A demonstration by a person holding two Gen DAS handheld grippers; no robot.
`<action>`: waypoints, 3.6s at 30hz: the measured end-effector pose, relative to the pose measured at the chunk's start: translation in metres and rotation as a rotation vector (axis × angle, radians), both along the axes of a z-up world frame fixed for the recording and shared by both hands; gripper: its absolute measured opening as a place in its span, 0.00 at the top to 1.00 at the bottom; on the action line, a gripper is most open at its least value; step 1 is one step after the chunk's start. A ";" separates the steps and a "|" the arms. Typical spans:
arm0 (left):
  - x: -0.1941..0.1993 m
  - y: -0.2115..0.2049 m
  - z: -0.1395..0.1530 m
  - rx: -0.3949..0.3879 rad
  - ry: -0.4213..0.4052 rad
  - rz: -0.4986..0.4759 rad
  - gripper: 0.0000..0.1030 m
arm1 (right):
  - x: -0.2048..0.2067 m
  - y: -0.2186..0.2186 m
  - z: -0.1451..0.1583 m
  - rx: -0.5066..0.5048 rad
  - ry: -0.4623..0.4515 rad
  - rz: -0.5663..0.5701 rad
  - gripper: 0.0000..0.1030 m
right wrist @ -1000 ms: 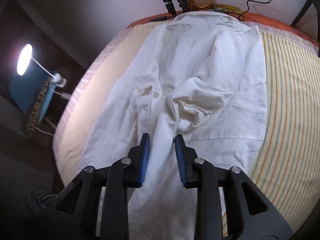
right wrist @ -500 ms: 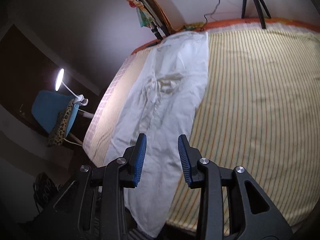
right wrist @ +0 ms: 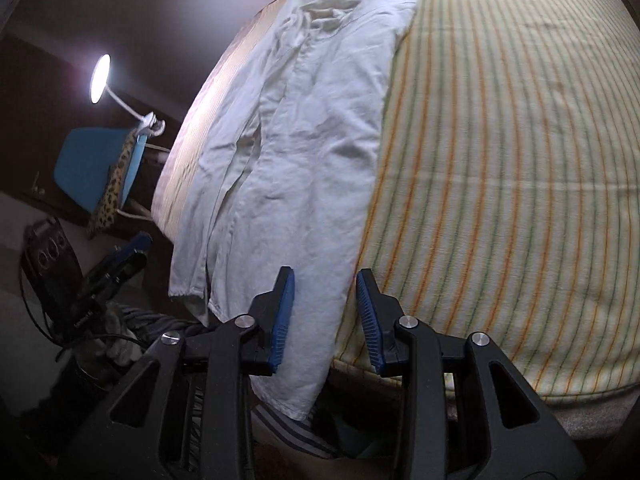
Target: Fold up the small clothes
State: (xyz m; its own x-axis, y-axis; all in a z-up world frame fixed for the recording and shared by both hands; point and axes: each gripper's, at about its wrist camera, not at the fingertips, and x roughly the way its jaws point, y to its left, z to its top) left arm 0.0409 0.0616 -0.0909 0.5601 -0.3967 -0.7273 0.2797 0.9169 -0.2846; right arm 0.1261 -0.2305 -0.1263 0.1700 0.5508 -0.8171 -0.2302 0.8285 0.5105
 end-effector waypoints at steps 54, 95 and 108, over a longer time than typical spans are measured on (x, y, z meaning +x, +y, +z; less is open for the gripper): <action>0.015 0.064 -0.065 -0.268 0.345 0.052 0.53 | -0.054 -0.031 -0.009 0.150 0.159 -0.065 0.50; 0.157 0.026 0.063 -0.333 0.167 -0.015 0.95 | 0.086 -0.027 0.078 0.483 -0.003 -0.244 0.88; 0.241 0.027 0.011 -0.287 0.230 0.075 0.94 | 0.180 -0.033 0.016 0.488 0.127 -0.342 0.88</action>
State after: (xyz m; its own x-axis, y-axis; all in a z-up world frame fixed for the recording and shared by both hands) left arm 0.2815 0.0888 -0.0797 0.4301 -0.5670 -0.7025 0.1135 0.8059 -0.5810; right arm 0.3057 -0.2632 -0.1105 0.3206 0.7985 -0.5095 0.0952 0.5080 0.8561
